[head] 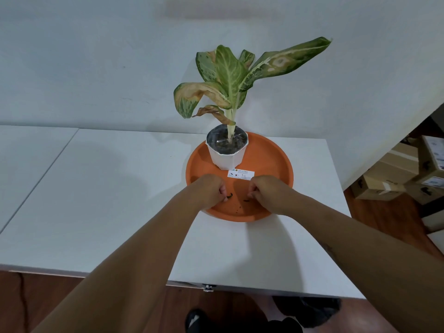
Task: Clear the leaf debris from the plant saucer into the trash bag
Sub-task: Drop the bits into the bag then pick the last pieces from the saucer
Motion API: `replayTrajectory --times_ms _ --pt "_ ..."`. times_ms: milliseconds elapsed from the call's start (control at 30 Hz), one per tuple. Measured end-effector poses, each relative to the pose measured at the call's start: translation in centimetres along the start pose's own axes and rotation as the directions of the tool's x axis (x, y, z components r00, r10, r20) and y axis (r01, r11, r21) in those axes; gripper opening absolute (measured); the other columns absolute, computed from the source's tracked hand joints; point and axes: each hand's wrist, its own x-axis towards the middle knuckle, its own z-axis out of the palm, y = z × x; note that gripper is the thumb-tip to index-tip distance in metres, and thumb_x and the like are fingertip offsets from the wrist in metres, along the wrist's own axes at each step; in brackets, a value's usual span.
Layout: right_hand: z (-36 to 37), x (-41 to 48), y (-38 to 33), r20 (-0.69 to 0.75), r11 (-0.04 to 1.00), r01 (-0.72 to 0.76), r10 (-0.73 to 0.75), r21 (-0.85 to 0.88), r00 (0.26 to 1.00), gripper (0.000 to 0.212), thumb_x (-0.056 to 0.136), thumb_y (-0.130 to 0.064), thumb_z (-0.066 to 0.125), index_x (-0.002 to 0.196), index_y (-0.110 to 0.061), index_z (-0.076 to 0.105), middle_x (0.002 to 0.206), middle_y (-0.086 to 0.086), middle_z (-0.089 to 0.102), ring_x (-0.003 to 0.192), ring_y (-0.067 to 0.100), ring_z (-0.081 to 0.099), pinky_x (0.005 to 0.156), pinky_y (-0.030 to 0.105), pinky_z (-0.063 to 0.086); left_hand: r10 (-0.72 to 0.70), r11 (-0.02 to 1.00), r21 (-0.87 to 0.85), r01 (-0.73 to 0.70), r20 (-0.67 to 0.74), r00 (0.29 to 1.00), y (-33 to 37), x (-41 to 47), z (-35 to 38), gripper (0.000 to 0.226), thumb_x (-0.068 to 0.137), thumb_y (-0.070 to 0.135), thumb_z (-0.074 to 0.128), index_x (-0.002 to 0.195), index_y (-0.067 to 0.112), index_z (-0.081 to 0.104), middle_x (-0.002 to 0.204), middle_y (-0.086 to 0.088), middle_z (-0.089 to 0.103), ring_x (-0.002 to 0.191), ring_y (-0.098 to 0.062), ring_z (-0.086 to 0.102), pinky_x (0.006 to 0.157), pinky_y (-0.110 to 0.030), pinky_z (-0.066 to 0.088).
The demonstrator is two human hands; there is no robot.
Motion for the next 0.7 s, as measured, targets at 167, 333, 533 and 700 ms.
replayTrajectory --times_ms 167,333,533,700 --pt "0.3 0.2 -0.3 0.013 1.0 0.004 -0.003 -0.012 1.0 0.011 0.091 -0.02 0.058 0.083 -0.012 0.058 0.097 0.009 0.066 0.09 0.025 0.061 0.072 0.033 0.048 0.024 0.996 0.086 -0.025 0.014 1.0 -0.1 0.1 0.2 0.019 0.095 0.018 0.056 0.102 0.011 0.073 0.105 -0.007 0.071 0.099 -0.023 0.065 0.089 -0.029 0.05" --pt "1.3 0.4 -0.5 0.06 0.999 -0.021 0.023 -0.043 0.998 0.013 0.092 -0.017 0.055 0.093 -0.005 0.062 0.099 0.013 0.068 0.09 0.027 0.063 0.073 0.031 0.046 0.032 0.995 0.092 -0.032 0.002 0.999 -0.7 -0.1 0.2 0.018 0.098 0.021 0.051 0.102 0.014 0.067 0.105 -0.006 0.068 0.097 -0.023 0.062 0.079 -0.026 0.046" --pt "0.8 0.7 -0.9 0.124 0.996 -0.06 0.069 -0.071 0.99 0.016 0.096 -0.017 0.048 0.104 -0.009 0.059 0.112 0.015 0.062 0.093 0.024 0.059 0.07 0.02 0.04 0.049 0.999 -0.002 -0.05 -0.073 0.996 -1.6 -0.5 -0.7 0.017 0.099 0.019 0.05 0.102 0.012 0.064 0.102 -0.004 0.064 0.088 -0.018 0.057 0.069 -0.024 0.04" --pt "0.1 0.2 -1.2 0.103 1.0 -0.003 0.002 0.008 0.995 0.011 0.095 -0.013 0.05 0.084 -0.014 0.053 0.129 0.014 0.059 0.089 0.017 0.048 0.057 0.016 0.029 0.053 0.998 -0.038 -0.057 -0.097 0.994 -2.0 -0.8 -1.3 0.015 0.099 0.019 0.051 0.099 0.015 0.066 0.092 0.001 0.059 0.082 -0.014 0.053 0.062 -0.021 0.037"
